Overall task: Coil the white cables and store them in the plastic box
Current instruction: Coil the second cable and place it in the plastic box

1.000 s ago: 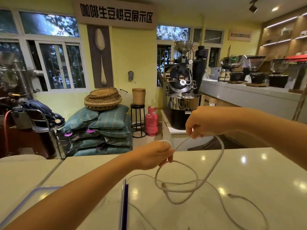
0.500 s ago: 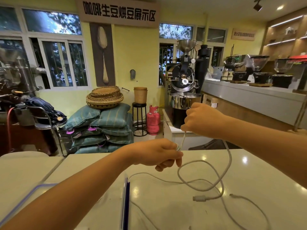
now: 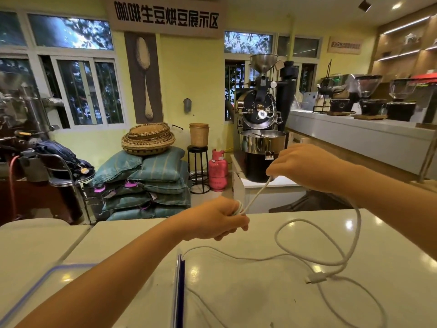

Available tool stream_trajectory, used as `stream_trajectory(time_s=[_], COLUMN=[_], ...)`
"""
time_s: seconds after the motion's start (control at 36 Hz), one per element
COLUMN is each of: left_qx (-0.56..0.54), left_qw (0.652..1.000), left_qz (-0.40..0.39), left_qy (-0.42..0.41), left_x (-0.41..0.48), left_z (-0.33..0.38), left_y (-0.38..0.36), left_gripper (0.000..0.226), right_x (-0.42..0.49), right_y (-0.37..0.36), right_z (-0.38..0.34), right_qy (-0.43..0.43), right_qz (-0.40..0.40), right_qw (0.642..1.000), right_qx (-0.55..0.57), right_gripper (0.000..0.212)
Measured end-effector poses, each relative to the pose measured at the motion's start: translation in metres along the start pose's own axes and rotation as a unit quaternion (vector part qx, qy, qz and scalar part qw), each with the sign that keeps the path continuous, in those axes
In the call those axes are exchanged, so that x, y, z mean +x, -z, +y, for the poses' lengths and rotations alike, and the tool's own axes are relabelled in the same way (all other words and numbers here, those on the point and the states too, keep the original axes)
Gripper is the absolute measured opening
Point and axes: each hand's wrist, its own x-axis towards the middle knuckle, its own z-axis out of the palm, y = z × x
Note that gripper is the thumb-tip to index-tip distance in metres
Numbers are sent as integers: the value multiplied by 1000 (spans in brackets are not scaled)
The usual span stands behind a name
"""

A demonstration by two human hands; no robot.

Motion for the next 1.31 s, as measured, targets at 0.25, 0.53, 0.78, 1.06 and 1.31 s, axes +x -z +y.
stream_trajectory(time_s=[0.25, 0.53, 0.78, 1.06, 1.31], left_qx=[-17, -181, -399, -547, -603], left_qw=[998, 976, 899, 822, 779], left_qz=[-63, -102, -104, 8, 65], left_qy=[-7, -62, -149, -158, -159], left_x=[-2, 6, 12, 30, 39], left_z=[9, 22, 29, 24, 21], left_y=[-5, -6, 6, 11, 8], left_gripper=[29, 39, 38, 51, 43], right_x=[-16, -1, 26, 42, 35], right_y=[-11, -34, -29, -35, -21], right_z=[-9, -41, -69, -101, -92], right_qy=[17, -43, -186, -104, -123], right_qz=[194, 239, 301, 155, -19], right_qw=[981, 969, 721, 398, 363], right_qx=[-27, 40, 595, 898, 923], right_gripper=[30, 6, 28, 32, 27])
